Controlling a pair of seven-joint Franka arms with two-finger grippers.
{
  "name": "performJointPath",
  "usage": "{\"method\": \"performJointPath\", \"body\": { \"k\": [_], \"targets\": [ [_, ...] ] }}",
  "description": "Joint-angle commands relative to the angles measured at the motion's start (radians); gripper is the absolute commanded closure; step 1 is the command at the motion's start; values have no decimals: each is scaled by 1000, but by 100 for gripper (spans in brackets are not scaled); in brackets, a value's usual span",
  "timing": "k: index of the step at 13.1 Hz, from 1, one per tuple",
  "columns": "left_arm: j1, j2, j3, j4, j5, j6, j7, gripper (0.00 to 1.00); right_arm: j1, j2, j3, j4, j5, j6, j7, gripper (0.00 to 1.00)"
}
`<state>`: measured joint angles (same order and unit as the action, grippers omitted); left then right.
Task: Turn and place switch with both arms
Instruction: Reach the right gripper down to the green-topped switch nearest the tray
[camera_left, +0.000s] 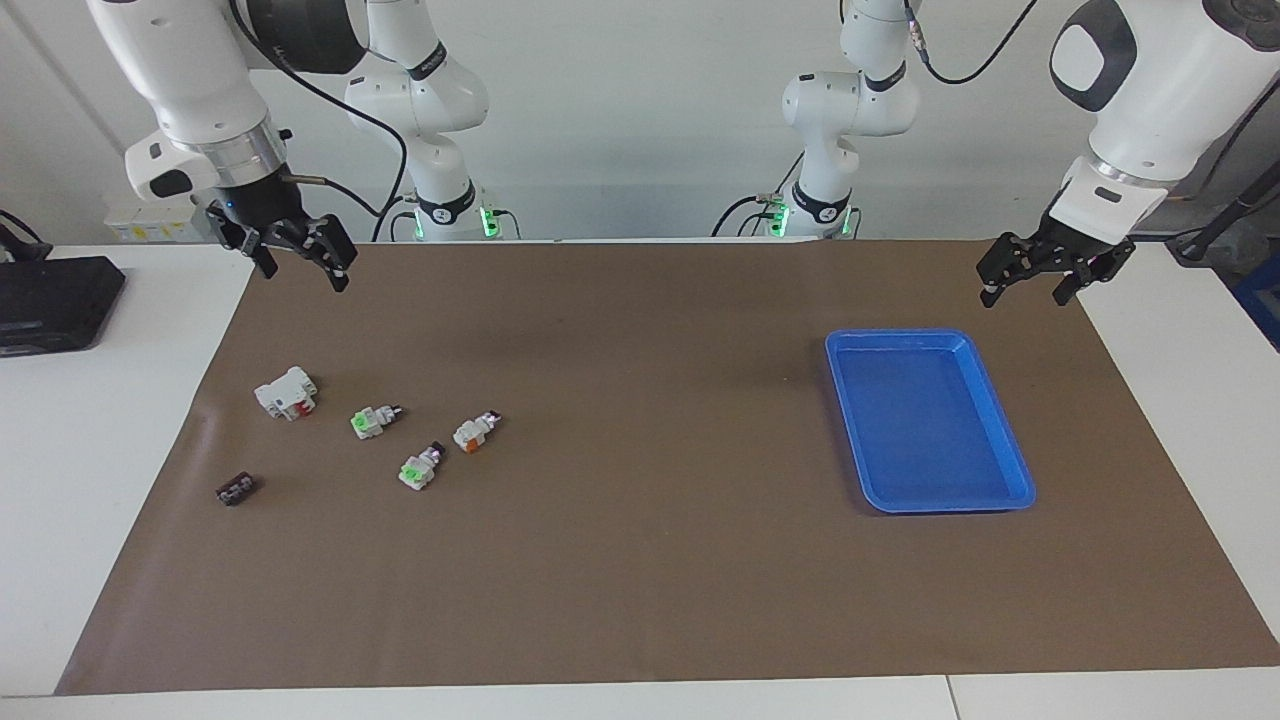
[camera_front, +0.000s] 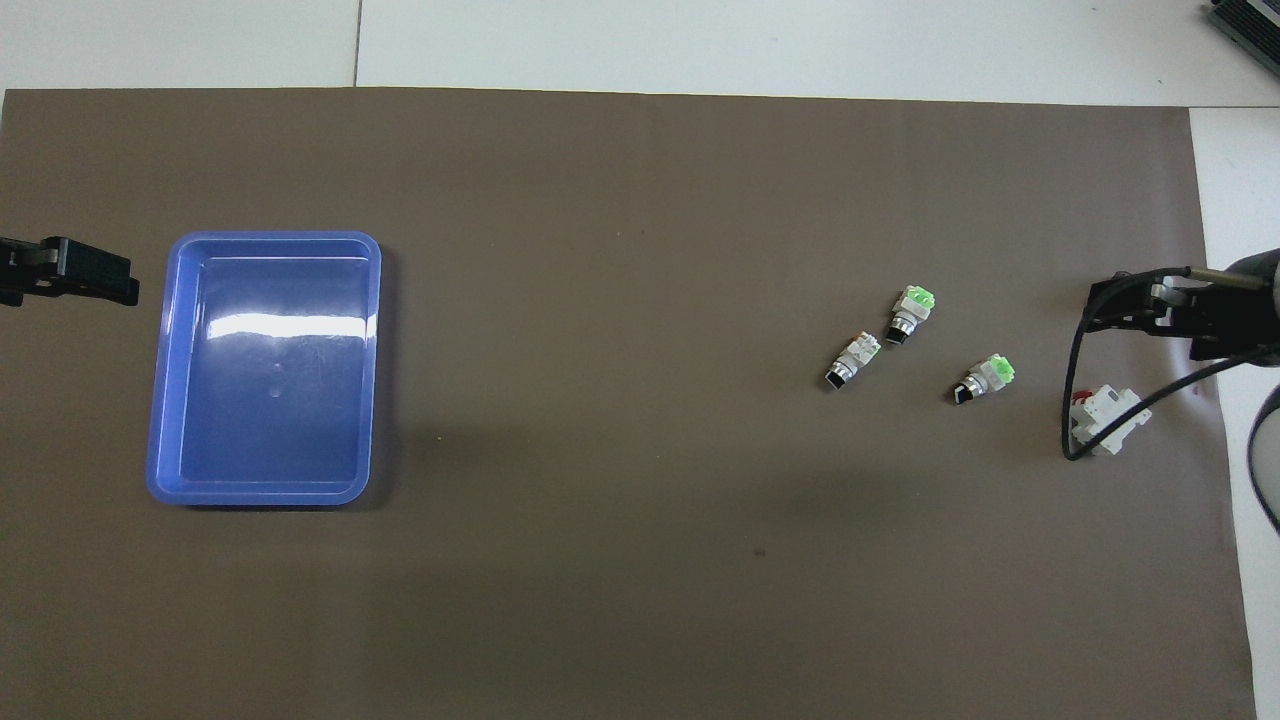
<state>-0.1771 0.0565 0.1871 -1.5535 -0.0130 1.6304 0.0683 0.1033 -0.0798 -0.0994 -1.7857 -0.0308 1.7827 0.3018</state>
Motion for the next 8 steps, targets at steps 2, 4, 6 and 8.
{"method": "performJointPath", "body": {
  "k": [2, 4, 6, 8],
  "targets": [
    [-1, -30, -3, -36, 21, 5, 1, 0, 48, 69, 3, -78, 5, 151, 172, 0],
    [-1, -30, -3, -36, 21, 5, 1, 0, 79, 141, 3, -78, 5, 222, 287, 0],
    [-1, -30, -3, -36, 21, 5, 1, 0, 108, 208, 4, -81, 5, 276, 402, 0],
    [-1, -30, -3, -36, 21, 5, 1, 0, 113, 261, 4, -89, 8, 328, 515, 0]
  ]
}}
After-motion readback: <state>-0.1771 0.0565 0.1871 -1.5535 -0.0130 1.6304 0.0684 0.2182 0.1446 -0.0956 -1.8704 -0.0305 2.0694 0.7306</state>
